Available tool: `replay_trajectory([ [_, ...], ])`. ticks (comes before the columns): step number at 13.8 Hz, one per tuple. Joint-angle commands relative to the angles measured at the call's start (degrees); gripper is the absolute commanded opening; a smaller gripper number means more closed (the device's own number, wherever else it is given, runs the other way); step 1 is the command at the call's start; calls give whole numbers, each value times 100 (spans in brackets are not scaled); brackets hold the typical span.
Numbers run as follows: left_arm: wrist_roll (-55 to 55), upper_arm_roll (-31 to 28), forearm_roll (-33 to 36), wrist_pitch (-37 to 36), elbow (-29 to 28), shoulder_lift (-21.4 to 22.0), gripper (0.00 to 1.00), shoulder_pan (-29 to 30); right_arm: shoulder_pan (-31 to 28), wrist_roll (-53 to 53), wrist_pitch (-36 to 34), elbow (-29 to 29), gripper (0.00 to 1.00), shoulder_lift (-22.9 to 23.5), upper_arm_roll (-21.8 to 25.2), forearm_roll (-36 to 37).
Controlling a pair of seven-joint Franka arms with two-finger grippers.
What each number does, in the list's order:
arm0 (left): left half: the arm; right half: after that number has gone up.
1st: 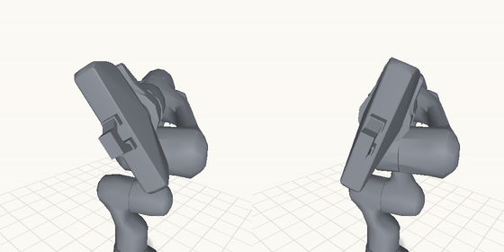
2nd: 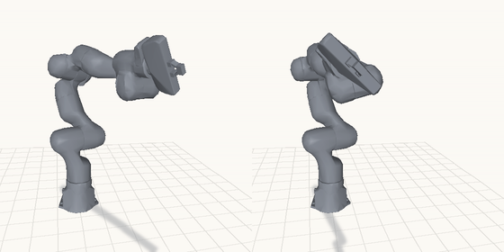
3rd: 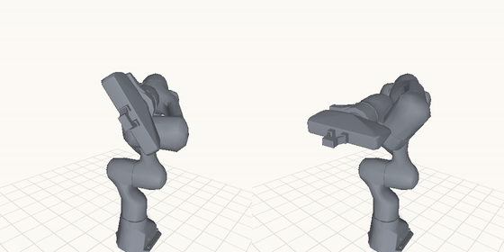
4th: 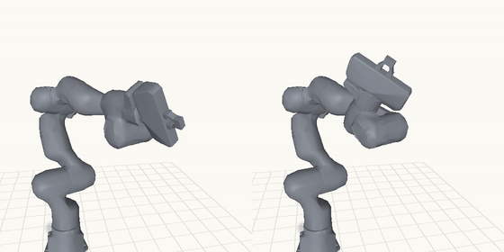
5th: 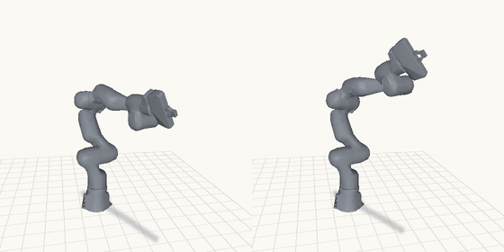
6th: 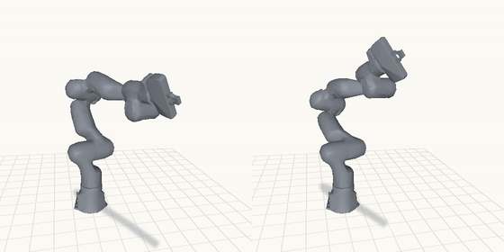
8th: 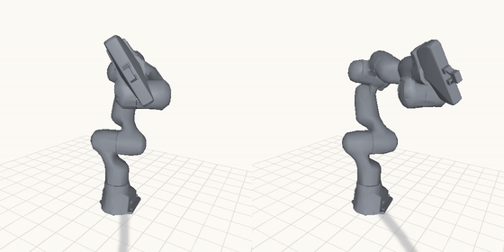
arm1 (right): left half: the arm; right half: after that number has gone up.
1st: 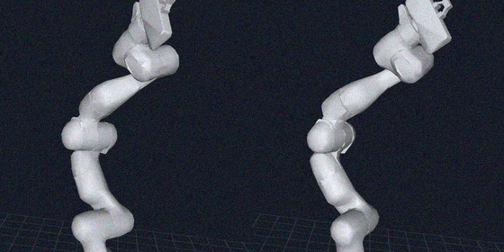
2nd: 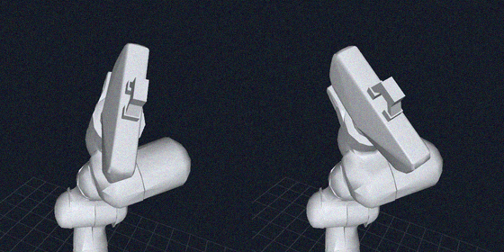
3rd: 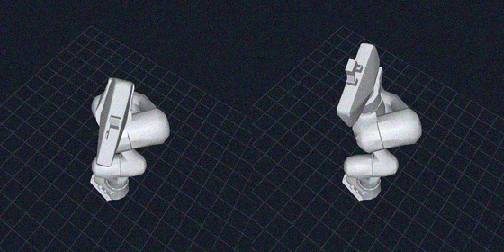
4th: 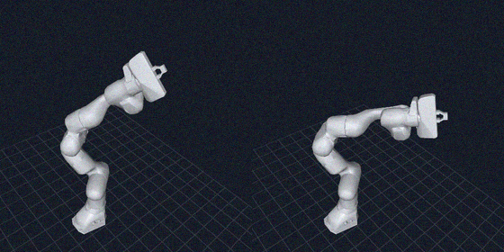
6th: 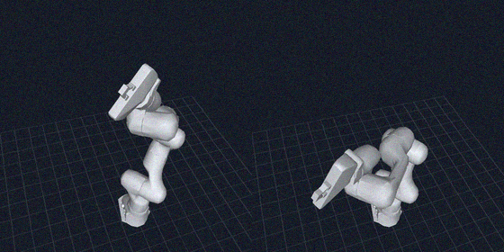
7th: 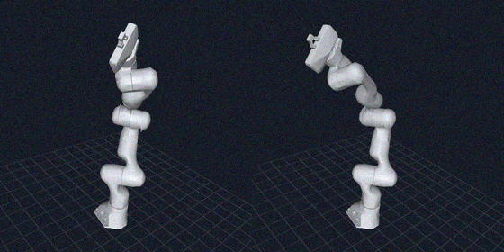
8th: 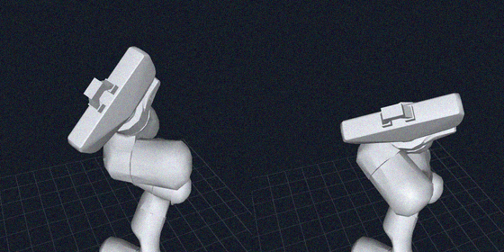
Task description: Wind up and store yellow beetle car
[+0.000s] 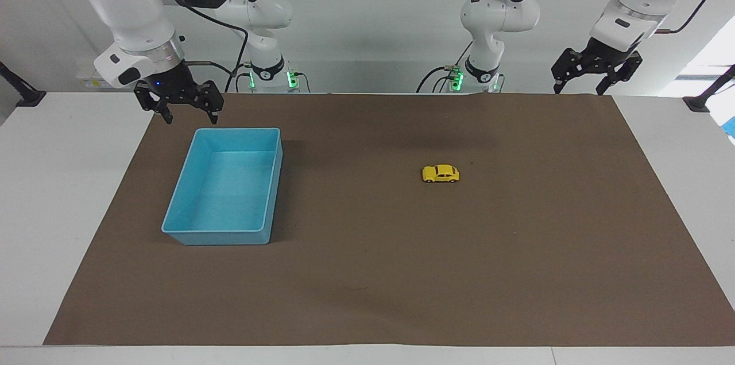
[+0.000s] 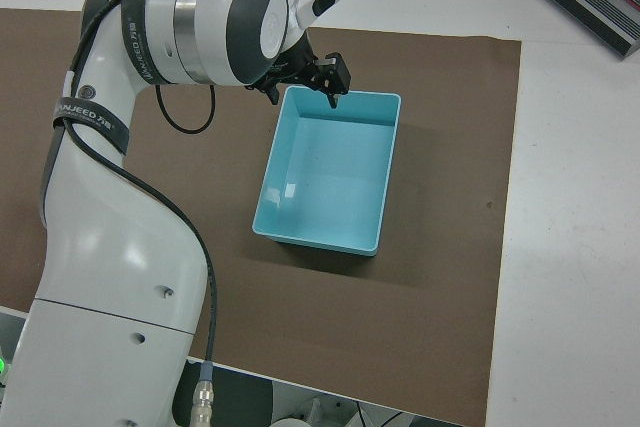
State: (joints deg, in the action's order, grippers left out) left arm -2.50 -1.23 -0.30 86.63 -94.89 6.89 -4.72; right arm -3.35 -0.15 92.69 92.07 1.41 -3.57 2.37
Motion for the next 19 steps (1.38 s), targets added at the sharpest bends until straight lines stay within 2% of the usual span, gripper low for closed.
replay_trajectory([
  [1, -31, 18, 3, -67, 41, 23, 100, 32, -95, -169, 48, 22, 100, -36, -73, 62],
  [9, 47, -18, -120, -102, -55, 85, 100, 112, -95, -169, 48, 22, 100, -36, -73, 62],
  [15, 1381, -9, -120, -181, -55, 85, 100, 138, -95, -169, 48, 22, 100, -36, -73, 62],
  [19, 1927, -9, -120, -488, -56, 120, 100, 191, -95, -169, 48, 22, 100, -36, -73, 62],
])
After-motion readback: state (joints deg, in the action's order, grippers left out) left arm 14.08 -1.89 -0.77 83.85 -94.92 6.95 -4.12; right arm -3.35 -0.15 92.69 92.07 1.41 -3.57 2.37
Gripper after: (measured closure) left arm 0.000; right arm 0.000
